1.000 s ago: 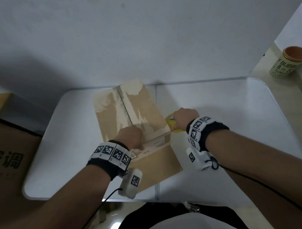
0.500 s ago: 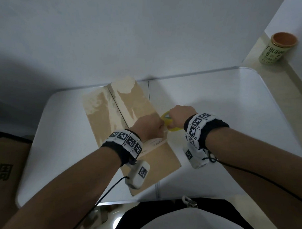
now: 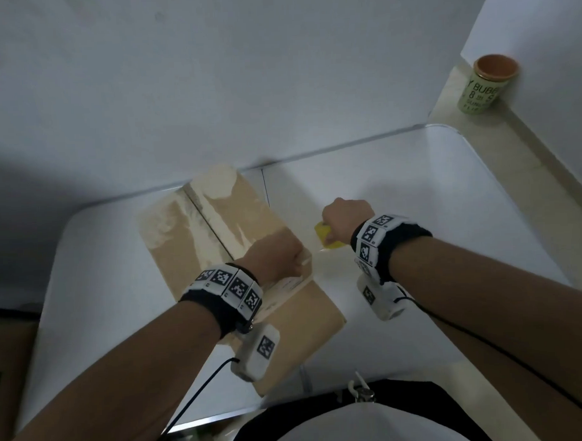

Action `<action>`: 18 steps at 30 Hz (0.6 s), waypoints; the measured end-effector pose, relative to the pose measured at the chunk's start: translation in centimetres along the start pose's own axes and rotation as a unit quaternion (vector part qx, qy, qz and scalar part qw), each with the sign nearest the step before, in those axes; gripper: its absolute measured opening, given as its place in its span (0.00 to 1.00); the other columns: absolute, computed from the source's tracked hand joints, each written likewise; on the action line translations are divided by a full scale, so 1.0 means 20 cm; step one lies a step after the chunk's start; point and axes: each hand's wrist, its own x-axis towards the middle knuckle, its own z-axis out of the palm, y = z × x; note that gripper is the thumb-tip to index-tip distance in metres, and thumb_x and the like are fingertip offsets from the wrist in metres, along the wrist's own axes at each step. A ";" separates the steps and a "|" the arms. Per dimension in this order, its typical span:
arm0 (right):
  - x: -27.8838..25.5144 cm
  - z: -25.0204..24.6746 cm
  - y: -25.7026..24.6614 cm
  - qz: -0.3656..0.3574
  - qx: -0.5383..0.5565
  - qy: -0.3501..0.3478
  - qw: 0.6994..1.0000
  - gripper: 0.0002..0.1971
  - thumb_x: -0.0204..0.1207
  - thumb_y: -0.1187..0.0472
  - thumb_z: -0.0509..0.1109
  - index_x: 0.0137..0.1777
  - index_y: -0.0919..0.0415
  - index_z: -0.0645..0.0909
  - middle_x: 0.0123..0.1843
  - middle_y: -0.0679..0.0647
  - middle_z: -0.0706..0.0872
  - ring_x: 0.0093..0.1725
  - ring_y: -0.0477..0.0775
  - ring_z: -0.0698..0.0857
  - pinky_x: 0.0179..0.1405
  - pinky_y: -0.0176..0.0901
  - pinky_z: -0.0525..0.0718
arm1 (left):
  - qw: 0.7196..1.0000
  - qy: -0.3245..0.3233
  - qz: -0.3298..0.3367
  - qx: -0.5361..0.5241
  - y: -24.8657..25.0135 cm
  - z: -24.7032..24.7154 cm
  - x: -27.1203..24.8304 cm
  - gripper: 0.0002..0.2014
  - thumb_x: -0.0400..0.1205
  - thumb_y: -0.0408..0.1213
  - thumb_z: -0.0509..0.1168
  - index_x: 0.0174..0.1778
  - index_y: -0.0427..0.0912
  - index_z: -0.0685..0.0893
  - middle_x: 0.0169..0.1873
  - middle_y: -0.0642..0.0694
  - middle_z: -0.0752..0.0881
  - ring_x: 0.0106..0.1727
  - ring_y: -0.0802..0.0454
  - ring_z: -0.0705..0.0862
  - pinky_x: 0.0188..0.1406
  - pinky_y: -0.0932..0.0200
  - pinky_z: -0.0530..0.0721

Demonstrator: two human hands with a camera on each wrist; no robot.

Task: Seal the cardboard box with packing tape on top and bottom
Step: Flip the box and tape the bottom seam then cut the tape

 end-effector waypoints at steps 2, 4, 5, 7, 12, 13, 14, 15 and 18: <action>-0.01 0.01 0.00 -0.001 0.000 0.008 1.000 0.20 0.75 0.49 0.72 0.60 0.63 0.83 0.57 0.59 0.85 0.53 0.61 0.87 0.39 0.45 0.79 | 1.000 -0.007 -0.006 -0.005 -0.01 0.01 0.00 0.10 0.73 0.38 0.65 0.29 0.43 0.72 0.33 0.48 0.76 0.32 0.47 0.76 0.30 0.58 0.73; -0.02 0.01 0.02 -0.016 0.030 -0.008 0.999 0.22 0.77 0.51 0.70 0.66 0.63 0.80 0.60 0.62 0.85 0.55 0.63 0.86 0.45 0.48 0.84 | 1.000 -0.029 -0.007 -0.010 -0.02 0.00 0.01 0.12 0.74 0.38 0.65 0.27 0.45 0.70 0.31 0.48 0.75 0.33 0.47 0.76 0.30 0.59 0.72; -0.03 0.00 0.03 -0.025 0.058 -0.013 0.998 0.23 0.78 0.53 0.68 0.69 0.64 0.78 0.62 0.64 0.84 0.57 0.65 0.85 0.49 0.49 0.84 | 0.999 -0.049 -0.003 -0.012 -0.02 -0.02 0.02 0.13 0.76 0.40 0.65 0.28 0.45 0.70 0.31 0.48 0.75 0.34 0.47 0.76 0.31 0.59 0.71; -0.04 -0.01 0.04 -0.041 0.101 -0.014 0.994 0.22 0.79 0.58 0.63 0.69 0.71 0.75 0.66 0.68 0.82 0.62 0.67 0.84 0.59 0.55 0.84 | 0.998 -0.062 0.003 -0.016 -0.02 -0.12 0.04 0.15 0.80 0.49 0.65 0.34 0.44 0.72 0.35 0.48 0.76 0.37 0.47 0.76 0.34 0.58 0.70; -0.04 -0.02 0.05 -0.022 0.105 -0.011 0.994 0.16 0.77 0.54 0.61 0.50 0.70 0.79 0.45 0.64 0.85 0.40 0.60 0.83 0.41 0.46 0.82 | 0.996 -0.010 0.055 -0.065 0.01 -0.30 0.21 0.29 0.74 0.53 0.74 0.65 0.45 0.71 0.61 0.44 0.71 0.53 0.43 0.79 0.53 0.49 0.80; -0.04 -0.03 0.05 -0.016 0.107 -0.011 0.994 0.16 0.77 0.55 0.60 0.49 0.69 0.79 0.42 0.63 0.83 0.38 0.59 0.80 0.39 0.44 0.78 | 0.995 -0.050 0.065 -0.050 0.04 -0.31 0.25 0.34 0.73 0.53 0.74 0.71 0.46 0.68 0.66 0.44 0.70 0.59 0.43 0.78 0.60 0.46 0.79; -0.04 -0.02 0.06 -0.012 0.105 -0.009 0.994 0.15 0.77 0.56 0.60 0.48 0.69 0.81 0.41 0.62 0.82 0.38 0.59 0.80 0.38 0.45 0.77 | 0.993 -0.084 0.073 -0.038 0.07 -0.31 0.28 0.37 0.74 0.52 0.74 0.75 0.46 0.66 0.69 0.43 0.71 0.64 0.43 0.77 0.65 0.45 0.77; -0.05 -0.02 0.06 -0.015 0.101 -0.011 0.995 0.15 0.79 0.57 0.60 0.49 0.69 0.82 0.42 0.60 0.82 0.39 0.59 0.80 0.40 0.48 0.79 | 0.991 -0.109 0.067 -0.037 0.11 -0.32 0.31 0.37 0.76 0.50 0.73 0.77 0.45 0.65 0.69 0.41 0.74 0.65 0.42 0.78 0.66 0.45 0.77; -0.08 -0.01 0.09 -0.034 0.087 0.009 0.996 0.12 0.79 0.62 0.62 0.55 0.67 0.83 0.48 0.60 0.85 0.46 0.60 0.85 0.45 0.49 0.83 | 0.984 -0.162 0.021 -0.070 0.15 -0.31 0.37 0.26 0.80 0.47 0.69 0.71 0.39 0.76 0.55 0.39 0.87 0.52 0.45 0.85 0.57 0.50 0.85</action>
